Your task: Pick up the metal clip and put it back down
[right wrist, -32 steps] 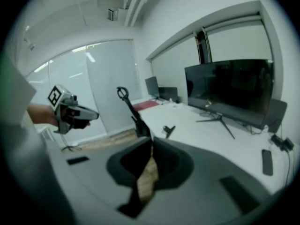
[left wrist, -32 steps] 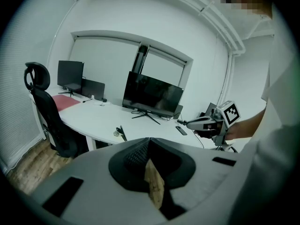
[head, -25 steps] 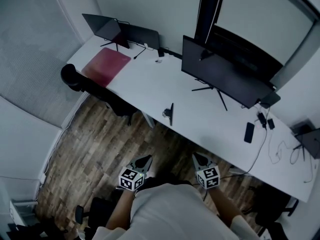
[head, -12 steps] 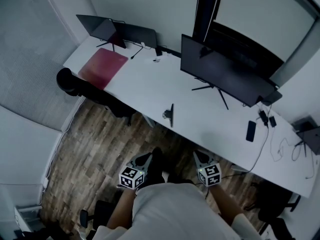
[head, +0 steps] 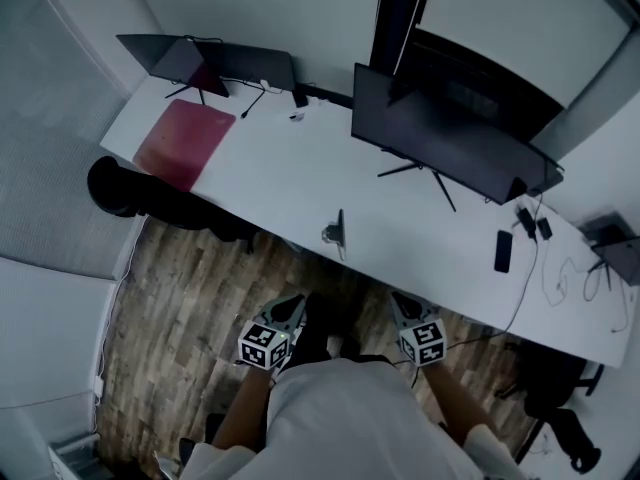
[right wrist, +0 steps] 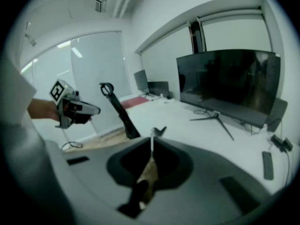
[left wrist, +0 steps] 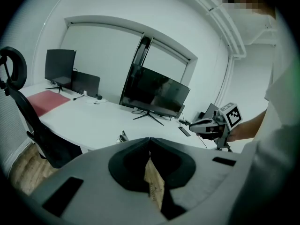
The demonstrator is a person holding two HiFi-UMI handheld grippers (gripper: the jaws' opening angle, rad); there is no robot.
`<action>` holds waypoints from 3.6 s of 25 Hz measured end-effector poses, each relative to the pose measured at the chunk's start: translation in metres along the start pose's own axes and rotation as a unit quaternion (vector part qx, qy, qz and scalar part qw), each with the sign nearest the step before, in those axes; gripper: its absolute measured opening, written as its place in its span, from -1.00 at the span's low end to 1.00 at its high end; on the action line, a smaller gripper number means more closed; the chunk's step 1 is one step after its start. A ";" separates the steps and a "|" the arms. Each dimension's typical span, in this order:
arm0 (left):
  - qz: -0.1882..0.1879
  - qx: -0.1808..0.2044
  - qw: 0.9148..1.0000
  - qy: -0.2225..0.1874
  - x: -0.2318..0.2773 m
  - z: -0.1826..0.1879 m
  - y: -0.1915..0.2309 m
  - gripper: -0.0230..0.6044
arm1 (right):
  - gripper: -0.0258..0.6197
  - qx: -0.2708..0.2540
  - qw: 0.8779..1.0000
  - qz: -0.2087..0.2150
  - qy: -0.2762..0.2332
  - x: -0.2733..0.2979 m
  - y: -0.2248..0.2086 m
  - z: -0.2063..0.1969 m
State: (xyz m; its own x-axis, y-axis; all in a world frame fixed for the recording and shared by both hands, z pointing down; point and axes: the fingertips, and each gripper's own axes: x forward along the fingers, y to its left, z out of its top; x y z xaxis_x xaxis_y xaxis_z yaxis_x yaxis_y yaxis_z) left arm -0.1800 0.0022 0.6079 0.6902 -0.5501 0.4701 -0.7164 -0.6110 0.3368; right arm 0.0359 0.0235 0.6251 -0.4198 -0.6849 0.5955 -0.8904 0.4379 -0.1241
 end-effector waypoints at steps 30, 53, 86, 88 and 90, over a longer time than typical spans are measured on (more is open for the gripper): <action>-0.164 -0.024 0.979 0.117 0.110 0.013 0.099 -0.82 | -0.81 0.048 0.993 -0.074 0.080 0.114 0.001 0.021; -0.128 -0.090 0.977 0.144 0.163 0.000 0.096 -0.81 | -0.81 0.073 0.990 -0.049 0.107 0.124 -0.037 0.009; -0.063 -0.238 0.940 0.237 0.246 -0.069 0.130 -0.39 | -0.81 0.107 0.985 -0.015 0.133 0.147 -0.065 -0.016; -0.066 -0.247 0.937 0.239 0.252 -0.068 0.128 -0.38 | -0.81 0.106 0.985 -0.012 0.136 0.149 -0.065 -0.019; -0.065 -0.256 0.933 0.243 0.257 -0.070 0.128 -0.38 | -0.81 0.107 0.984 -0.010 0.139 0.149 -0.065 -0.021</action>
State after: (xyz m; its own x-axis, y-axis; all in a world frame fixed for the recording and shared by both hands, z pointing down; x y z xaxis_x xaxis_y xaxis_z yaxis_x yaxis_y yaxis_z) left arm -0.1020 -0.1776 0.8292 0.7353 -0.0905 0.6716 -0.6712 -0.2344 0.7032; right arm 0.0351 -0.0950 0.7390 -0.3642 -0.4927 0.7903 -0.9270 0.2733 -0.2568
